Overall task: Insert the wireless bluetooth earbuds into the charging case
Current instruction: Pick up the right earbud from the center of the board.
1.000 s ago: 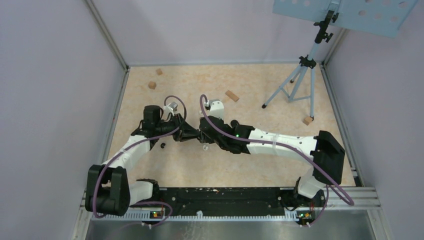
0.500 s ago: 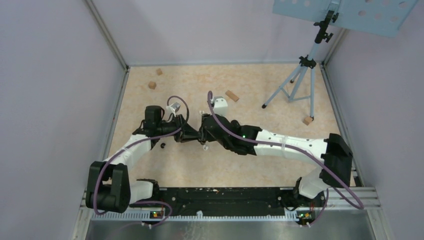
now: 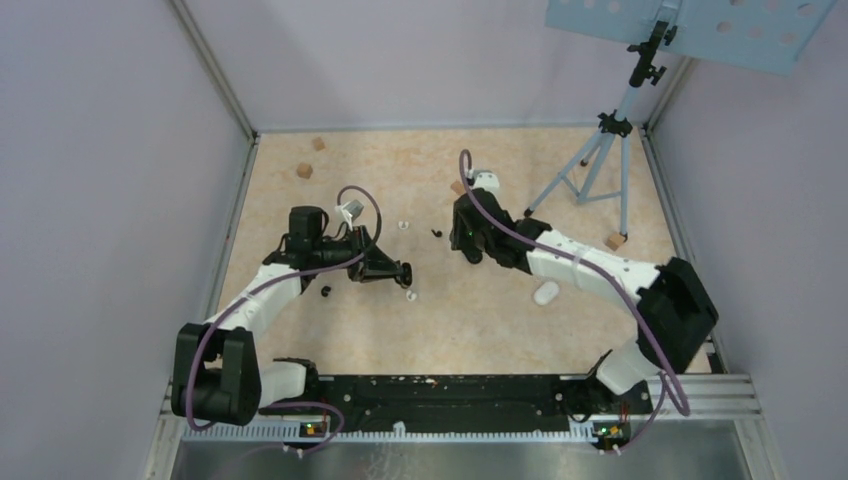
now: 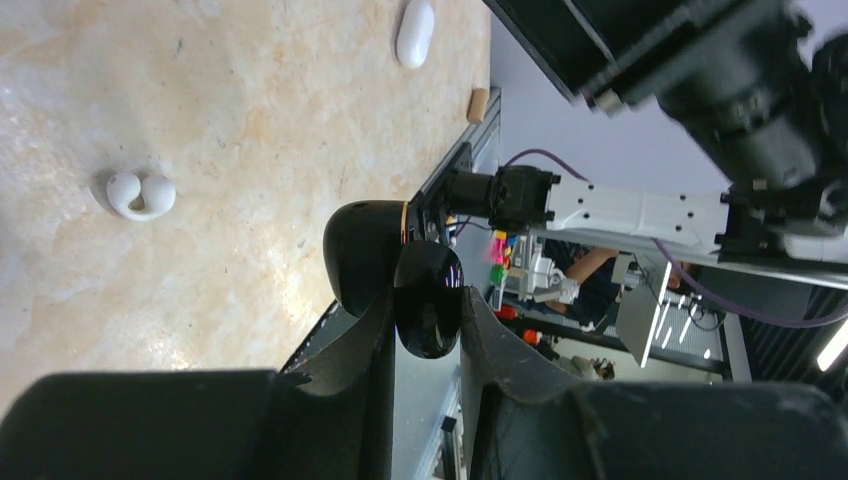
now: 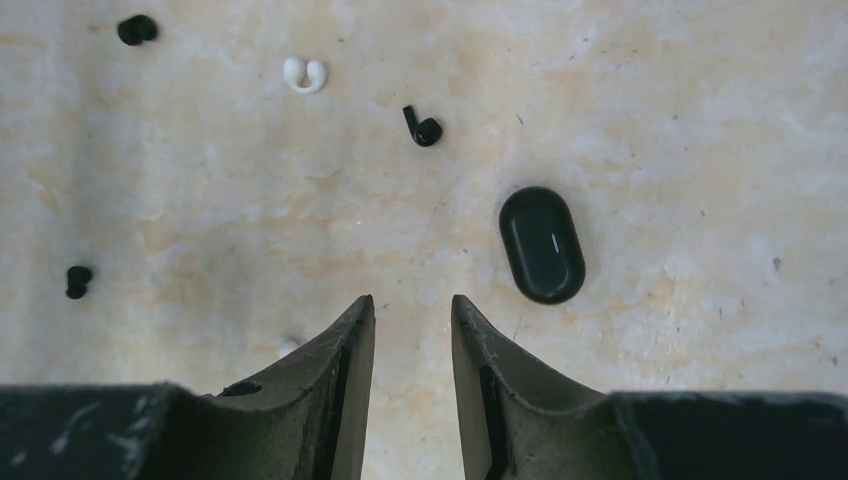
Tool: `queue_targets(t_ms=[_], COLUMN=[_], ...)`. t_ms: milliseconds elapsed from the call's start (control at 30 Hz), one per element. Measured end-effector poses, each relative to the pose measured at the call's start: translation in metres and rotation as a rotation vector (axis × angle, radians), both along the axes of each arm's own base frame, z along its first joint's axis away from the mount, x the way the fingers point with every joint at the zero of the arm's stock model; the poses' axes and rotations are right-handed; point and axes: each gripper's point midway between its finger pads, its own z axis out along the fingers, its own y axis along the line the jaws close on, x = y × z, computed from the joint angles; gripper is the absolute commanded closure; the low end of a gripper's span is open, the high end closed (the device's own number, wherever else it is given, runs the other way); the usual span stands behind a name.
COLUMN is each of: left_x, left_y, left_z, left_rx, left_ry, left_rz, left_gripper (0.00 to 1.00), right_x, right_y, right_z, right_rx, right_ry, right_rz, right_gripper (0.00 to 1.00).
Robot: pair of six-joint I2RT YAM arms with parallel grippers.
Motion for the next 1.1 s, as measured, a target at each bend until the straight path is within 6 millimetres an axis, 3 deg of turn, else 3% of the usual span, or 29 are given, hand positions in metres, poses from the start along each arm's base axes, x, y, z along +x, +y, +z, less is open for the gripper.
queue_targets(t_ms=[200, 433, 833, 1100], left_x=[-0.015, -0.023, -0.022, -0.025], left_y=[0.001, 0.005, 0.007, 0.008], left_z=[-0.004, -0.004, -0.010, -0.012], left_rx=[0.006, 0.045, 0.068, 0.073], left_ry=[0.000, -0.047, -0.041, -0.032], left_rz=[-0.054, -0.059, -0.047, -0.053], left_gripper=[1.00, 1.00, 1.00, 1.00], right_x=[0.041, 0.081, 0.091, 0.095], right_y=[0.008, 0.030, 0.032, 0.035], right_z=[-0.043, -0.077, -0.127, -0.127], right_rx=[-0.089, -0.118, -0.159, -0.136], right_ry=[0.117, 0.208, 0.306, 0.298], right_rz=[0.044, -0.009, -0.125, -0.156], right_gripper=[0.71, 0.60, 0.62, 0.69])
